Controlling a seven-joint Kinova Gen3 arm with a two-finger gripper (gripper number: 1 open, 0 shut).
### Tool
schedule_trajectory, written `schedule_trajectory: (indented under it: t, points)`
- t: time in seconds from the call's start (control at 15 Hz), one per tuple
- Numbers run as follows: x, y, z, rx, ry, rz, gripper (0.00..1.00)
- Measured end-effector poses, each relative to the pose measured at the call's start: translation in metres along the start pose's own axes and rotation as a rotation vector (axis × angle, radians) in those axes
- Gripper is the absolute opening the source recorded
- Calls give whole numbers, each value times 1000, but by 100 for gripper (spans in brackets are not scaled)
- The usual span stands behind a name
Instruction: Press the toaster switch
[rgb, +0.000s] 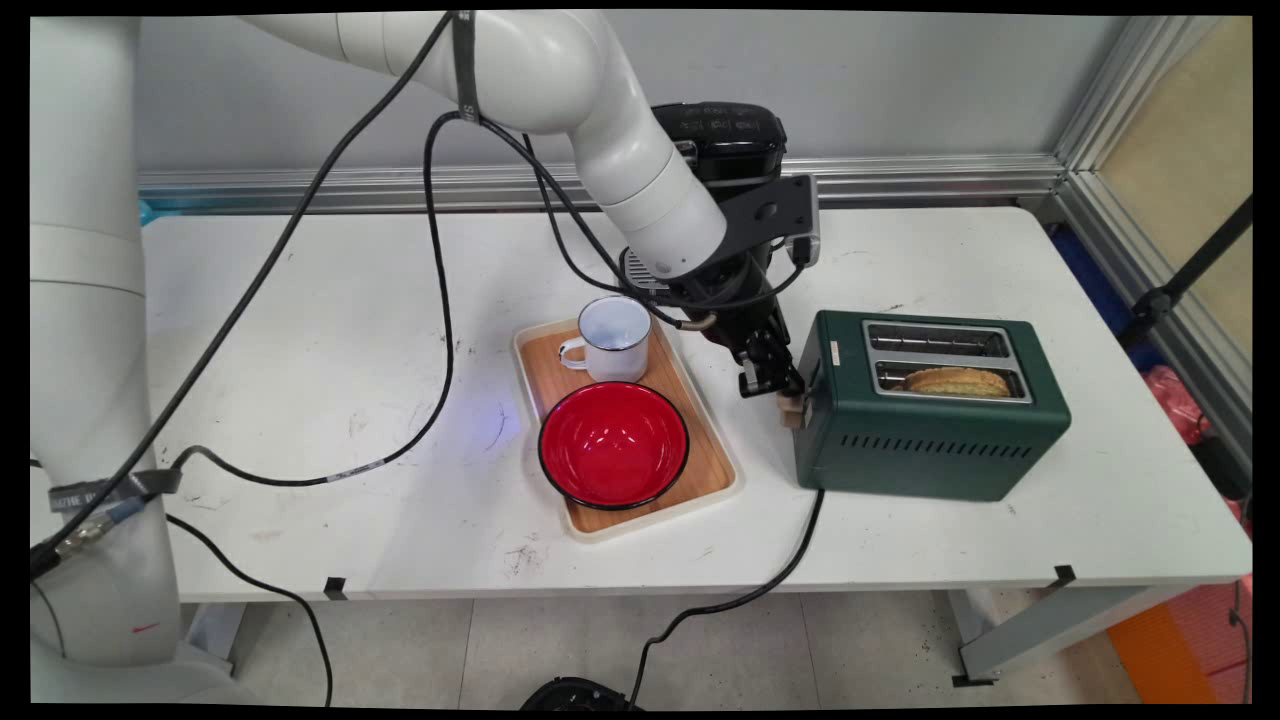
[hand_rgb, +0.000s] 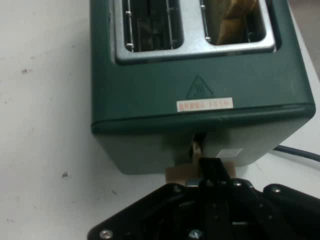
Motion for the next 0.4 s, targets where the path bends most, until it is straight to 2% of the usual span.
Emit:
schedule_trajectory:
  t: [0.4]
  points:
    - [-4,1,3,-4,-11,1,0]
